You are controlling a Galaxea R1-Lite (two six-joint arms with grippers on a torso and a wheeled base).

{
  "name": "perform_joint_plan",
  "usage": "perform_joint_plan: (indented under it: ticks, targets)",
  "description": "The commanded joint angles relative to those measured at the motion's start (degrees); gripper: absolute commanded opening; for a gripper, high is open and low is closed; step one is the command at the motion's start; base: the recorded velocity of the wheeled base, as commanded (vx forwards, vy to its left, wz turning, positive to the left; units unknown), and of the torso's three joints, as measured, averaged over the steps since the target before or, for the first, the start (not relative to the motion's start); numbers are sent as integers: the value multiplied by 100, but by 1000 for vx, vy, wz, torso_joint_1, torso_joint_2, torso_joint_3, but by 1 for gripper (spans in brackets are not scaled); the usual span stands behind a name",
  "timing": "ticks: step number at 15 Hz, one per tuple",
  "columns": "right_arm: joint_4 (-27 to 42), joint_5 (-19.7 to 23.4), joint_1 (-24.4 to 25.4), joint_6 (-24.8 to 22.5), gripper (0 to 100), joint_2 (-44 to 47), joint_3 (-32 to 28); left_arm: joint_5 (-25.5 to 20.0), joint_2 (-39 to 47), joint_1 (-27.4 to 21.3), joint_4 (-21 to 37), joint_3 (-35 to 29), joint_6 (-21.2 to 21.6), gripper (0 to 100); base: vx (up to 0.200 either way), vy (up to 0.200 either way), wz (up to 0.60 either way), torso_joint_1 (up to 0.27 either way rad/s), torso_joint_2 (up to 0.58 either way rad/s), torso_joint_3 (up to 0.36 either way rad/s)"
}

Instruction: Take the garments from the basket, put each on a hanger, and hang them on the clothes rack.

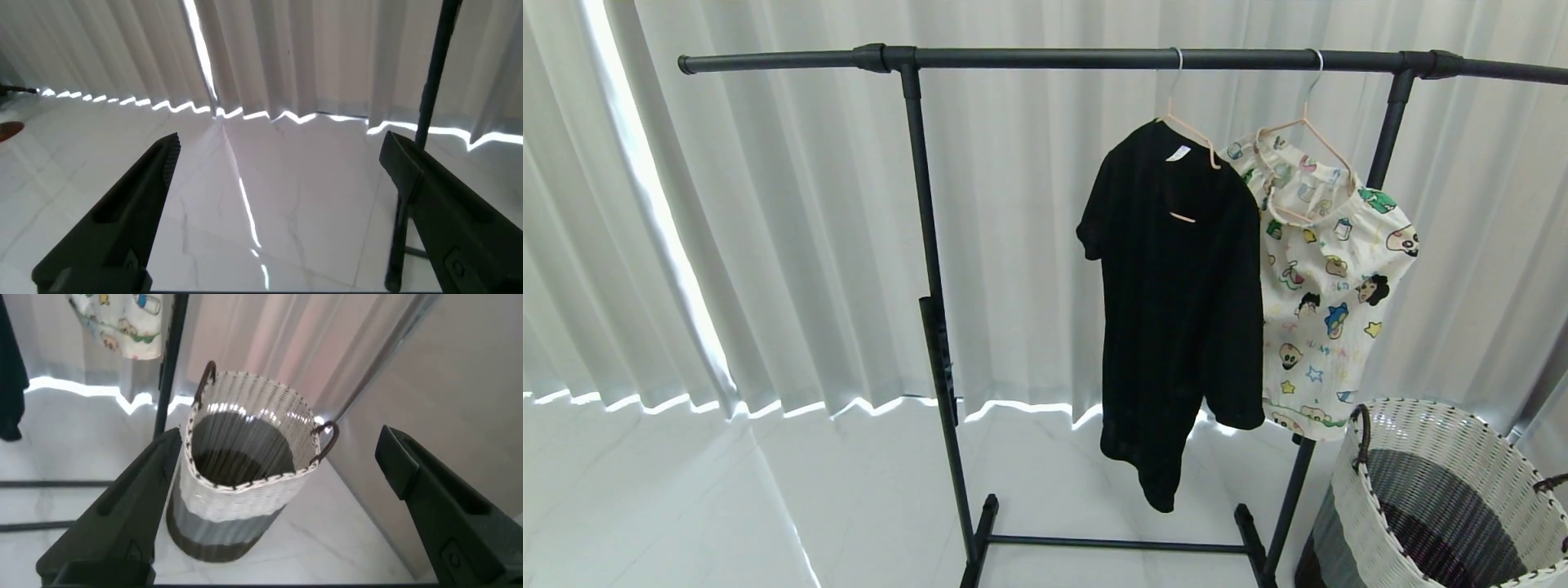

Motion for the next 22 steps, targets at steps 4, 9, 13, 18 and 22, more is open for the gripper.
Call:
perform_joint_plan:
  ticks: [4, 9, 13, 18, 22]
  targets:
    - [-81, 57, 1, 144, 100, -28, 89, -41, -33, 5, -8, 19, -80, 100, 0, 0, 0, 0, 0, 0]
    - [42, 2307, 36, 645, 100, -10, 98, -393, -33, -4, -8, 63, -730, 100, 0, 0, 0, -53, 92, 60]
    - [227, 2404, 1002, 1172, 100, 130, 19, -1236, -33, -39, -8, 54, -678, 100, 0, 0, 0, -4, 13, 8]
    - [165, 910, 836, 1260, 100, -581, 37, -1272, -33, -39, -104, 89, -1196, 100, 0, 0, 0, 0, 0, 0]
    - [121, 813, 836, 1093, 100, -581, 45, -1579, -33, -39, -148, 116, -950, 100, 0, 0, 0, 0, 0, 0]
